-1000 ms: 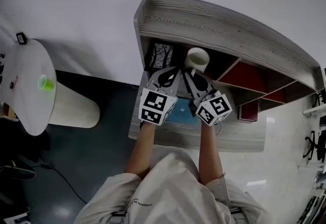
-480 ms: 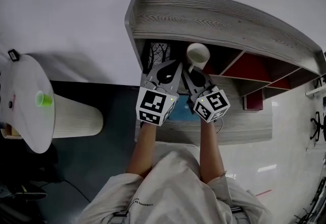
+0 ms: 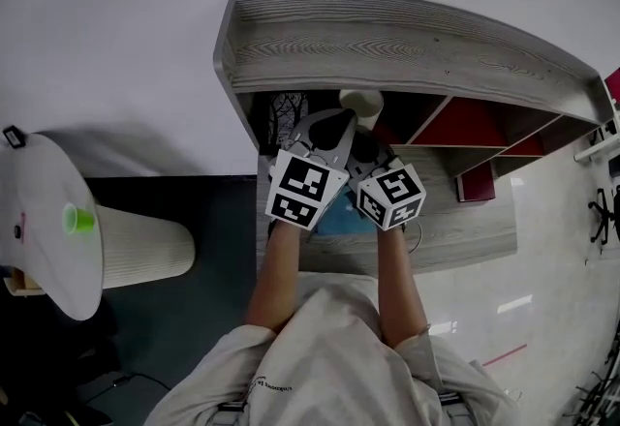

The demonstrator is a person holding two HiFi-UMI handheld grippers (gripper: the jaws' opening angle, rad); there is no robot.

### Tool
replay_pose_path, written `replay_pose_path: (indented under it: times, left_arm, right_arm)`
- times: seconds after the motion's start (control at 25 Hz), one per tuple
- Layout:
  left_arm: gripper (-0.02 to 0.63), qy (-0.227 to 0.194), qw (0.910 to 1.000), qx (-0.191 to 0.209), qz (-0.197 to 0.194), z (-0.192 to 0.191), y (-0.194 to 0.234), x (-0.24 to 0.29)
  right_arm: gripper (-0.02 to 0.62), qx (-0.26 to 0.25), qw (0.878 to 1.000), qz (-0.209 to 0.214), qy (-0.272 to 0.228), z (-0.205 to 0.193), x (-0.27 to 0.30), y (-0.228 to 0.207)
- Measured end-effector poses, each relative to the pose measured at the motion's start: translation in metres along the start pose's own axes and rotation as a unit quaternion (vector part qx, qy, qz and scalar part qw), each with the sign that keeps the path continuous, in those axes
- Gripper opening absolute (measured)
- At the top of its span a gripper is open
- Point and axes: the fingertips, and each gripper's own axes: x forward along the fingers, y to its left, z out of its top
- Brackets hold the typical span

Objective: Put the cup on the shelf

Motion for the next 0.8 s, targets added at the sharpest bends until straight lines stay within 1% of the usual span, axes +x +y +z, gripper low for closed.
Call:
replay_pose_path:
  times: [0.12, 0.24, 0.4, 0.52, 0.6, 0.8]
  left_arm:
    - [0.009, 0.029, 0.9994, 0.008, -0.017, -0.005, -0.001, 0.01]
    - [0.009, 0.039, 0.9988, 0.002, -0.029, -0.006, 0.0, 0.013]
    - [0.009, 0.045, 0.9984, 0.018, -0.027, -0.006, -0.003, 0.015]
    - [0.009, 0.047, 0.9985, 0.02, -0.021, -0.006, -0.002, 0.015]
    - [0.009, 0.048, 0.9984, 0.021, -0.019, -0.006, -0.002, 0.016]
    - [0.009, 0.041, 0.9989, 0.018, -0.012, -0.005, 0.0, 0.019]
  right_arm:
    - [0.026, -0.001, 1.0, -0.004, 0.01, 0.0, 0.001, -0.001]
    - [0.028, -0.006, 1.0, -0.005, 0.021, -0.001, 0.001, -0.001]
    - [0.029, -0.005, 1.0, -0.021, 0.023, -0.001, -0.002, -0.004]
    - [0.029, -0.001, 0.999, -0.035, 0.018, 0.0, -0.006, -0.008]
    - [0.063, -0.001, 0.999, -0.04, 0.018, 0.0, -0.009, -0.011]
    - [0.074, 0.0, 0.999, -0.048, 0.014, 0.002, -0.017, -0.016]
